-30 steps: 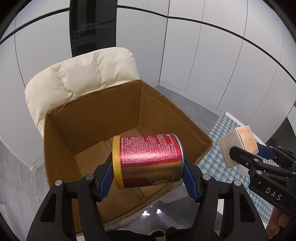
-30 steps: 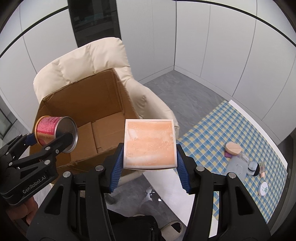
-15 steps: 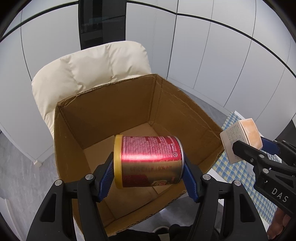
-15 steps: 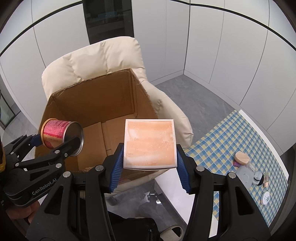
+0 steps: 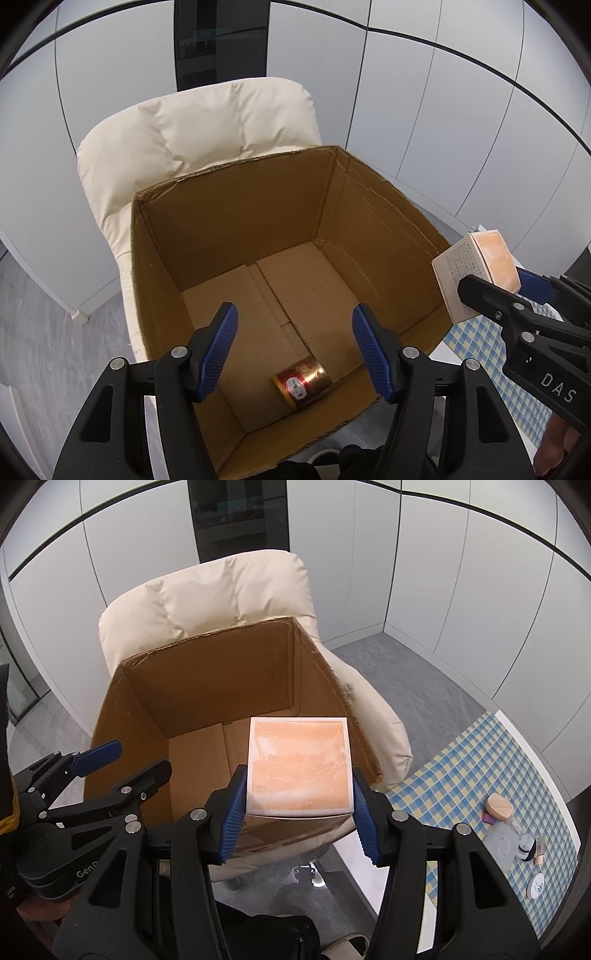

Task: Organize objects
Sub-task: 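Open the left tool to drop the red can into the cardboard box, then lower the peach compact into the box and open the right tool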

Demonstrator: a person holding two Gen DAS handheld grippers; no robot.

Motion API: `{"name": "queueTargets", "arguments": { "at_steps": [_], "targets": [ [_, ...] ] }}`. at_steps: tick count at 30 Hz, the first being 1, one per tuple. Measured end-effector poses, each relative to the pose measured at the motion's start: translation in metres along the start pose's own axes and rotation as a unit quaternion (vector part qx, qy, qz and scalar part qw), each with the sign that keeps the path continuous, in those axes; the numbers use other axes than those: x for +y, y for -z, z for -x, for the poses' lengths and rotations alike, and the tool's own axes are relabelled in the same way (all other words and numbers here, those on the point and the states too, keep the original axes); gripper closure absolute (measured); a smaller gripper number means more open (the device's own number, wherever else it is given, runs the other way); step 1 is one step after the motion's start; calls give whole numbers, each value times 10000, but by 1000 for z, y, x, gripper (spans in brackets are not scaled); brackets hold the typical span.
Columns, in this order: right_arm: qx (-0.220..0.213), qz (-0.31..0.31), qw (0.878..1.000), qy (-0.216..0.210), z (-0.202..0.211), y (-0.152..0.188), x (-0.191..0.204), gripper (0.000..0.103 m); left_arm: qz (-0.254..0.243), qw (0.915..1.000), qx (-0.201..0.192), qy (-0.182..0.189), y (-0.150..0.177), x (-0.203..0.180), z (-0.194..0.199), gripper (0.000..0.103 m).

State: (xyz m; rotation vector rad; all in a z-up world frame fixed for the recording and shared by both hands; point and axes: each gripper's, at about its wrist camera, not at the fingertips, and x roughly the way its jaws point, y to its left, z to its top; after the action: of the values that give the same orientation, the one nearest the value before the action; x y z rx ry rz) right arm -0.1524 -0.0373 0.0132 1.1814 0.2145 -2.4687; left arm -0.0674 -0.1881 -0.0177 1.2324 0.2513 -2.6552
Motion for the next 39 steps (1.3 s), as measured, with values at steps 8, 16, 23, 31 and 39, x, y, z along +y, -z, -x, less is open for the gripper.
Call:
{"name": "queueTargets", "arguments": {
  "at_steps": [8,16,23,31,39],
  "targets": [
    [14,94,9999,-60,-7,-7,16,48,95,9999,-89,-72,2,13,4,19],
    [38,69,10000,-55,-14,-12,24,48,117,9985,-278,-461,3,25,11,1],
    [98,53,9999,-22,-19,-15,32,48,280,9978,-291,-534,3,42,13,1],
    [100,134,9999,-27,-23,-16,40,28,424,9971,-301,-547,5,50,16,1],
    [71,65,9999,60,-22,-17,37,11,493,9970,-268,-535,5,51,14,1]
  ]
}}
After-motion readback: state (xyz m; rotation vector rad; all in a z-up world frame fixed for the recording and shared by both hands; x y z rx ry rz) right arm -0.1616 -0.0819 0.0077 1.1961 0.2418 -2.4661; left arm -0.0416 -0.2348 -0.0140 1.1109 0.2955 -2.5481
